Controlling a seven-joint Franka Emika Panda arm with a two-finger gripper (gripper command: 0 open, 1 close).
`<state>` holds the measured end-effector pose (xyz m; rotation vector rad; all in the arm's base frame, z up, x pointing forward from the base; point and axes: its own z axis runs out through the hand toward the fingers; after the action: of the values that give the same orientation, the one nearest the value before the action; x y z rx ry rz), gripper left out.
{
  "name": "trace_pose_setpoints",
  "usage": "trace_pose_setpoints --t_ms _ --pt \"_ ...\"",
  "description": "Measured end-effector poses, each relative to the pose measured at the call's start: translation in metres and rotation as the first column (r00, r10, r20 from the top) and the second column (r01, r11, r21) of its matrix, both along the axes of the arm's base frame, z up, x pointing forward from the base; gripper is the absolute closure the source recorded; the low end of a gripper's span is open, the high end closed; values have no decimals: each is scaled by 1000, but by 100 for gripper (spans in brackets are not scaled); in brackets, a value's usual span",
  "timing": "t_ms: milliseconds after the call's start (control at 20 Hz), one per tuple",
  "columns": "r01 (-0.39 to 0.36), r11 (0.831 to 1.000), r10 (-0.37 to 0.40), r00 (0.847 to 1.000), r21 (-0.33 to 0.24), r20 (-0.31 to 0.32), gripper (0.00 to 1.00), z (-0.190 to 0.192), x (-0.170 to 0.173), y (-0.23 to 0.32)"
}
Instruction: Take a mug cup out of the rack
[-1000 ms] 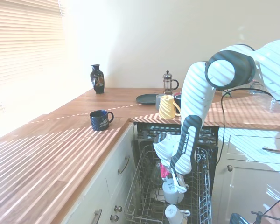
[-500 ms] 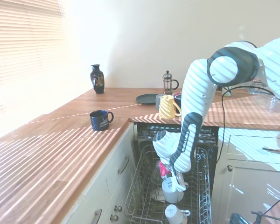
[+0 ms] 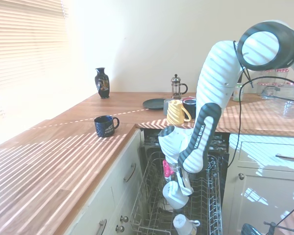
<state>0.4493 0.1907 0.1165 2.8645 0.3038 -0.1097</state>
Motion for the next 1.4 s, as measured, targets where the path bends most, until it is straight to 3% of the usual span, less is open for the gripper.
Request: trace_pose_setpoints --t_ms 250,600,950,1400 --pt "30 999 -31 998 32 46 100 32 4 7" --pt "110 989 -120 987 95 108 100 120 27 -7" --pt "207 962 -234 961 175 145 100 200 61 -56" --pt "347 903 -390 909 252 145 100 265 98 -173"
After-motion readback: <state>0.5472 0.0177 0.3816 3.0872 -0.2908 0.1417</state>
